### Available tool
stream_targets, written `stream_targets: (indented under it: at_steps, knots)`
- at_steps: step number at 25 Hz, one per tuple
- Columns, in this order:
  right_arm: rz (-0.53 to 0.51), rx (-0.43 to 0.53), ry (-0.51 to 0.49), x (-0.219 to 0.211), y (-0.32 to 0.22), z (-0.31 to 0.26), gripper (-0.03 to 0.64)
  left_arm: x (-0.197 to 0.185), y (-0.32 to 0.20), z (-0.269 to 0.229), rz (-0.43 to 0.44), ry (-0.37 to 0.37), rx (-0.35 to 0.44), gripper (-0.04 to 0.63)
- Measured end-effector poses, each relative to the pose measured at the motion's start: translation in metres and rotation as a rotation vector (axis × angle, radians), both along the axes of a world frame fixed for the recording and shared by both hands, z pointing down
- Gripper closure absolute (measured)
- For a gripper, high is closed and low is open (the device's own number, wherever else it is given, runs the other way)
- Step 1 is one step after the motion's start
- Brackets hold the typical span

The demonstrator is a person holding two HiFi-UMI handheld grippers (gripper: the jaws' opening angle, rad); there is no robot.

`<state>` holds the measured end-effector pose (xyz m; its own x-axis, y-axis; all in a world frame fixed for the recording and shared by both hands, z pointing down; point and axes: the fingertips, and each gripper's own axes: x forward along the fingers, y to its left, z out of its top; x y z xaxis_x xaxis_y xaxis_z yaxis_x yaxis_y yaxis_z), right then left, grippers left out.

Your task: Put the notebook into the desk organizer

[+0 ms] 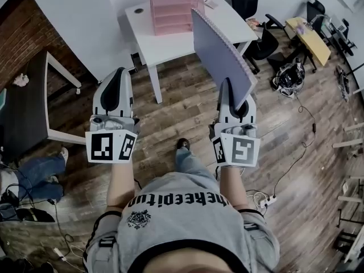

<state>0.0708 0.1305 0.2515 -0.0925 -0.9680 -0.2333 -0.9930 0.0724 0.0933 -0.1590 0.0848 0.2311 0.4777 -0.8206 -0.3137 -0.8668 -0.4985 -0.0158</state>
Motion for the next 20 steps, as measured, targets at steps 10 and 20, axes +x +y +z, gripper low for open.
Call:
stream_targets:
  at_steps: [10,20]
  knots:
    - [-0.040,0.020,0.011,0.032,-0.089,-0.014,0.586,0.031,-0.084,-0.013,-0.035,0.011,0.011,0.592]
    - [-0.086,0.035,0.023,0.064,-0.163,-0.018,0.586,0.062,-0.147,-0.016,-0.080,0.020,0.027,0.592]
